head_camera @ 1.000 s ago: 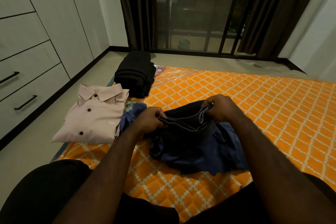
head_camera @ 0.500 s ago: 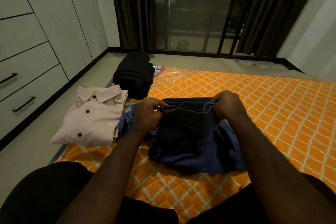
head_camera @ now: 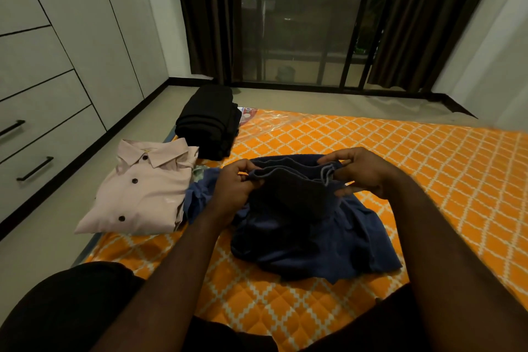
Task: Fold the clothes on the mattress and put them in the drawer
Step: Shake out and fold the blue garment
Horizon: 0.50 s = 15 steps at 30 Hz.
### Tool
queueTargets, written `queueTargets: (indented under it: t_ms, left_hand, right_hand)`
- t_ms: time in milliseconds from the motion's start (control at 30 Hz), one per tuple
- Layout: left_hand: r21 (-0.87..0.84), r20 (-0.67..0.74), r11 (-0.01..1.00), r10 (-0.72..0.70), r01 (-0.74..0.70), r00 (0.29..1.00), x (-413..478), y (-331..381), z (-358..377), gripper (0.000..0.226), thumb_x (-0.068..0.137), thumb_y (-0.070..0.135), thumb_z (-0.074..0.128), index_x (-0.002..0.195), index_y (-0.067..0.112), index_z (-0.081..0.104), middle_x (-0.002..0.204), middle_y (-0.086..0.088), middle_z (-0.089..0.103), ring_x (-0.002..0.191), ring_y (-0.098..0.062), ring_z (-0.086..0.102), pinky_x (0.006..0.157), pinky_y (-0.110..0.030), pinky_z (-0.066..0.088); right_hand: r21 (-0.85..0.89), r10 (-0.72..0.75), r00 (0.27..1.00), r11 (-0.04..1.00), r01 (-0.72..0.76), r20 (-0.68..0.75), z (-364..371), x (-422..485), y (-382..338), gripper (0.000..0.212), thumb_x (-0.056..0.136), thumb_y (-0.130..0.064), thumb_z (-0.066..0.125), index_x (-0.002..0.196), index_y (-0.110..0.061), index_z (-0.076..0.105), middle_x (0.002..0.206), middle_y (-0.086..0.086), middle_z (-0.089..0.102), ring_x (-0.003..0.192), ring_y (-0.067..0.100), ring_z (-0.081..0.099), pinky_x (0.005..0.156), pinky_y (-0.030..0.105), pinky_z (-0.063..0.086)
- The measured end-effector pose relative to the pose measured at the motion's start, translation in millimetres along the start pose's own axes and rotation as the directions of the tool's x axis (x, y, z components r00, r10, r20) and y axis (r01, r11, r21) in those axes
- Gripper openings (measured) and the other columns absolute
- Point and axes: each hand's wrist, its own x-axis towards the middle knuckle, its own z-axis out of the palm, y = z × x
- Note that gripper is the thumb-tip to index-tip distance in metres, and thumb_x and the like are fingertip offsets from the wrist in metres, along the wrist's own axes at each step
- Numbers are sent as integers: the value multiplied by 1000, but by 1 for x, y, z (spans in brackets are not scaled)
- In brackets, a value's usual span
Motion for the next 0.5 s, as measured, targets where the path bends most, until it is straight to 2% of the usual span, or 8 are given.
queueTargets:
  t_ms: [67,133,200,300,400,500]
  left_hand:
    - [-92,43,994,-56,59,998,-2,0,0,9,87,-6,71,90,-1,65,94,-12,75,93,-26,74,79,-35,60]
    - [-135,90,986,-90,102,992,-2,-3,-2,13,87,-5,71,98,-8,65,103,-19,74,100,-32,72,84,-39,61]
    - [-125,151,983,-115,134,982,-3,-6,-3,20,89,-3,70,108,-7,68,110,-21,73,105,-34,71,89,-43,60]
    - [-66,221,984,-150,168,964,-5,-8,1,21,93,-2,67,113,-6,69,112,-21,73,108,-36,70,93,-46,59]
    - [-45,231,984,-159,173,960,-5,-10,3,22,94,-3,66,114,-10,68,113,-24,72,109,-38,69,93,-43,59]
    - [-28,158,996,-76,81,985,-3,-11,3,21,91,-2,70,111,-7,72,114,-23,71,106,-36,70,93,-50,58]
  right_hand:
    - [42,-23,999,999,24,-34,-1,2,2,40,92,16,58,113,-13,76,118,16,70,95,35,75,72,45,64]
    - [46,-51,997,998,54,-63,0,3,3,40,92,17,56,111,-12,76,114,17,71,91,35,75,70,45,64]
    - [44,-69,993,996,74,-95,1,2,3,41,92,18,55,111,-11,75,110,19,72,88,35,76,67,44,64]
    - [63,-90,984,993,101,-153,2,2,3,40,91,19,55,109,-11,74,106,23,72,83,34,75,63,40,62]
    - [31,-93,976,994,101,-196,2,2,1,37,91,19,56,106,-11,75,103,23,72,75,31,74,60,39,61]
    - [-125,-67,954,992,31,-291,3,9,5,30,89,15,62,95,-11,77,99,21,72,79,39,73,64,50,64]
